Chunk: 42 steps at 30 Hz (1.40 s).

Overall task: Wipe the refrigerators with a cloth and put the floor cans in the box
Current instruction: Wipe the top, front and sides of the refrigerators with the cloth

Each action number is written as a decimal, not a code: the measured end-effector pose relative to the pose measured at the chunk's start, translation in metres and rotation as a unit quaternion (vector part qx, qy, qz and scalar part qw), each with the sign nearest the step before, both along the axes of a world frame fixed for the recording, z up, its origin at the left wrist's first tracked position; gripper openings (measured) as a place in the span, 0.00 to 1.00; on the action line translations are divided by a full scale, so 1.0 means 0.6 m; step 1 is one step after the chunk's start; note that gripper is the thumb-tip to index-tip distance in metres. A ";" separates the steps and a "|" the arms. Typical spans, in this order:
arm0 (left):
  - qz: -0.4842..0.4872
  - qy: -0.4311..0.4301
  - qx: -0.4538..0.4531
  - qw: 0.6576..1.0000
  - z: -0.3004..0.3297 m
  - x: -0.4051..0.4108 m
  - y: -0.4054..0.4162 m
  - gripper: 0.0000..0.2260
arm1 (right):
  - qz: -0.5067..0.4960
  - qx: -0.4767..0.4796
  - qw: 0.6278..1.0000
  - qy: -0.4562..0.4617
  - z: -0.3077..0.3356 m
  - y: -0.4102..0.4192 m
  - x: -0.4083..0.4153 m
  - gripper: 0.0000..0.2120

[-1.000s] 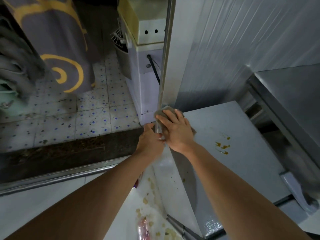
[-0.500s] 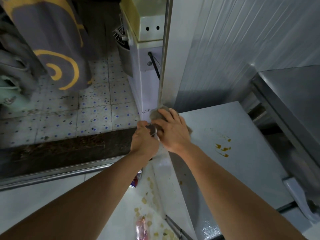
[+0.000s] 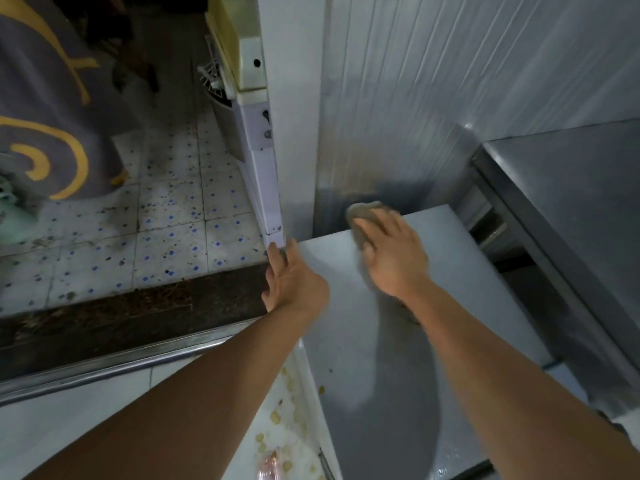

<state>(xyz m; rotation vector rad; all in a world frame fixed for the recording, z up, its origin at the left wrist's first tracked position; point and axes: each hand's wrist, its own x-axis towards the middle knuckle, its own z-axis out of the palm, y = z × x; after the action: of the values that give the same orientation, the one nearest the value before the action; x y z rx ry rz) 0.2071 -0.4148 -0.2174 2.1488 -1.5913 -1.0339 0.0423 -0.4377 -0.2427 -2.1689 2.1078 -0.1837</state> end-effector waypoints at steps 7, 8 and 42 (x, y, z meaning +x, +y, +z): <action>0.008 -0.105 0.038 0.994 -0.016 -0.020 -0.026 0.30 | -0.060 0.019 0.998 -0.012 0.013 0.010 -0.036 0.24; -0.015 -0.146 0.015 0.989 -0.018 -0.024 -0.029 0.28 | -0.021 0.006 0.999 -0.032 0.012 0.028 -0.008 0.24; -0.168 -0.168 -0.057 0.970 -0.046 -0.040 0.043 0.25 | -0.192 0.024 0.980 -0.034 0.002 0.113 -0.160 0.27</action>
<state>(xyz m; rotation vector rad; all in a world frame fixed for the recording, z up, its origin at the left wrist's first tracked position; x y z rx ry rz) 0.1832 -0.3889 -0.2450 2.1048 -2.1724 -0.6591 -0.0539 -0.3700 -0.2415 -1.6826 2.4399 -0.2322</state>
